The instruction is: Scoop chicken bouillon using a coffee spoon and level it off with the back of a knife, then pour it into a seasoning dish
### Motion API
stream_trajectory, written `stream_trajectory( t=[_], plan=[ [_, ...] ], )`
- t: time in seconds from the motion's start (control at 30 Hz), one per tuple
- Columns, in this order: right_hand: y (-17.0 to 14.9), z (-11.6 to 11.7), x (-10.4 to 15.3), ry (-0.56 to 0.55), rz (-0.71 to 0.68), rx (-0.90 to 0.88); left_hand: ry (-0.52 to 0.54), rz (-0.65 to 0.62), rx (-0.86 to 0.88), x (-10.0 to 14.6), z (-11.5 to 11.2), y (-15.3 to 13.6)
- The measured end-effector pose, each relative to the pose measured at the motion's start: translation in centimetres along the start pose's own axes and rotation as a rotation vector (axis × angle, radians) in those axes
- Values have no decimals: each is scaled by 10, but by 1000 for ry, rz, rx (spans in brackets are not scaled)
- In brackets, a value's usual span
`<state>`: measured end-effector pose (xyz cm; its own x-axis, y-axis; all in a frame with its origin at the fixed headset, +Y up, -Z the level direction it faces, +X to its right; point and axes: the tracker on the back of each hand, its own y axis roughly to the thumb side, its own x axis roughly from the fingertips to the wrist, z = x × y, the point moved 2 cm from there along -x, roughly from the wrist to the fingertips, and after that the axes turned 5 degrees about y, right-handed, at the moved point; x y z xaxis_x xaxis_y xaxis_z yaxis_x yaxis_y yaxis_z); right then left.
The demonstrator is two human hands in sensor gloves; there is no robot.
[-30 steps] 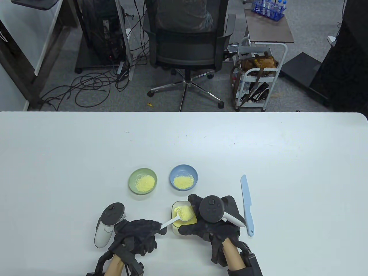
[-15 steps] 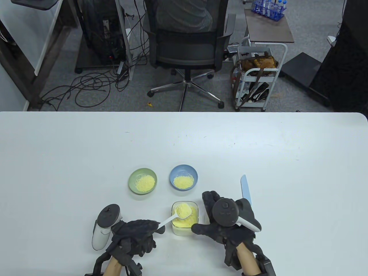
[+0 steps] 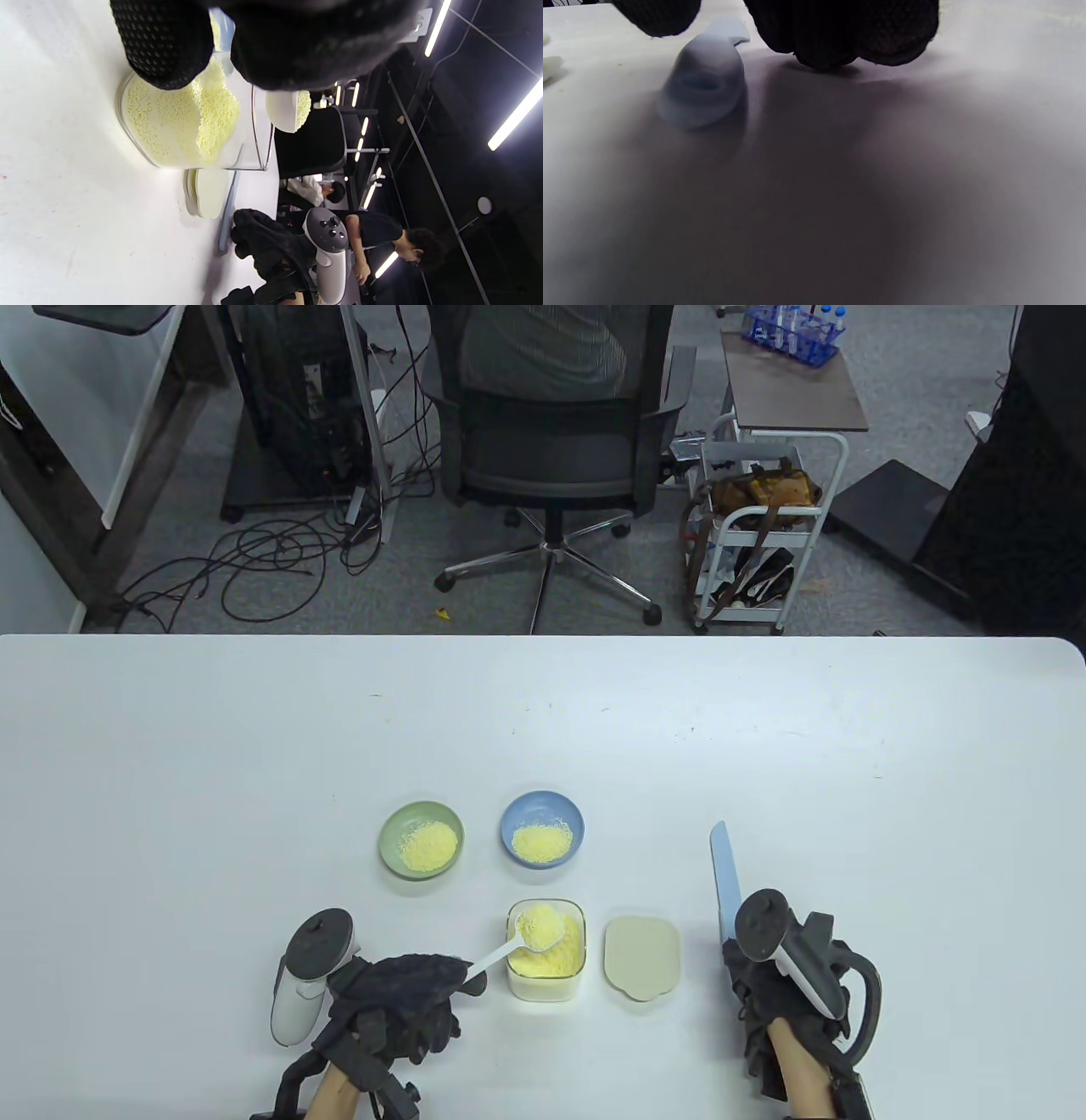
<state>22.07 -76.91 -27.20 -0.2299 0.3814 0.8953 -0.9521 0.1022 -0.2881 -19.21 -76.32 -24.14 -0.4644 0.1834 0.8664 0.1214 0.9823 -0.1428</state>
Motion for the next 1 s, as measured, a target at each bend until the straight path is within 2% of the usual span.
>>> stream_trajectory(
  t=[0.2,0.3,0.47,0.6,0.93,1.0],
  plan=[
    [8,1,-8,17,9,17,2,3,0,0,0,0],
    [17,3,-14,14,36,92,1,4,-2,0,0,0],
    [23,2,-22,121,67,85,-5,7,-7,0,-1,0],
    [20,2,-26,152,77,38,-3,2,-4,0,-1,0],
    [23,3,-25,117,47,47,-17,2,-6,-1,-3,0],
    [20,3,-28,111,28,6,-18,3,-5,-1,-3,0]
  ],
)
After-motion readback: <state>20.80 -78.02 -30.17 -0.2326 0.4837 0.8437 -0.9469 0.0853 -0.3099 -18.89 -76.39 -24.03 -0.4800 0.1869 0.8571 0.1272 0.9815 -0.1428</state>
